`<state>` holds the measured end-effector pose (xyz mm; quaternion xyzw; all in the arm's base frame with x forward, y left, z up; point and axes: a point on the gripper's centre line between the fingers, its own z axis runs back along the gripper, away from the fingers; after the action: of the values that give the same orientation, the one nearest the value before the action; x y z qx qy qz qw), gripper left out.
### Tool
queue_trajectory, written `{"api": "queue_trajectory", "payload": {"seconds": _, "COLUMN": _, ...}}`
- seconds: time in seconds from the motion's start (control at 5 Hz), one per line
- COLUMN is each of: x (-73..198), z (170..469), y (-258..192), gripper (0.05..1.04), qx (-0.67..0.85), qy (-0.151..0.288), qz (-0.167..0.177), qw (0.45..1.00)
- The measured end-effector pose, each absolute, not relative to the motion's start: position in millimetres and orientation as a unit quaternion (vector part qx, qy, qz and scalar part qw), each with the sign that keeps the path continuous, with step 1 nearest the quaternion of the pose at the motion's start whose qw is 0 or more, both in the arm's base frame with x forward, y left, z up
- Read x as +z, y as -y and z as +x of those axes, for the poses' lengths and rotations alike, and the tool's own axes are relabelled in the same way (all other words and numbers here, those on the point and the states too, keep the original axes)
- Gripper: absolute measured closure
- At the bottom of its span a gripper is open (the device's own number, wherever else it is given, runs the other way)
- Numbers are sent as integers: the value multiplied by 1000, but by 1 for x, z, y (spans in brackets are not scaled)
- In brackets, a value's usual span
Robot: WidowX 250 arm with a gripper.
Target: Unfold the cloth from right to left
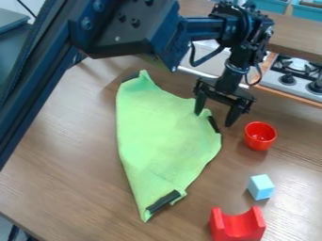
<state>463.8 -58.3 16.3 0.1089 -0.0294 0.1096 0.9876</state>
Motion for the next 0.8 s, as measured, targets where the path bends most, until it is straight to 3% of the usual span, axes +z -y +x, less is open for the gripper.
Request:
{"api": "queue_trajectory", "payload": {"seconds": 0.4, "x": 3, "z": 457, "y": 56, "gripper": 686, "qx": 106, "qy": 20, "qz": 115, "qw": 987}}
{"api": "queue_trajectory", "payload": {"seconds": 0.6, "x": 1, "z": 455, "y": 57, "gripper": 772, "qx": 103, "qy": 21, "qz": 115, "qw": 988}}
{"api": "queue_trajectory", "payload": {"seconds": 0.8, "x": 1, "z": 454, "y": 58, "gripper": 944, "qx": 99, "qy": 21, "qz": 106, "qw": 989}}
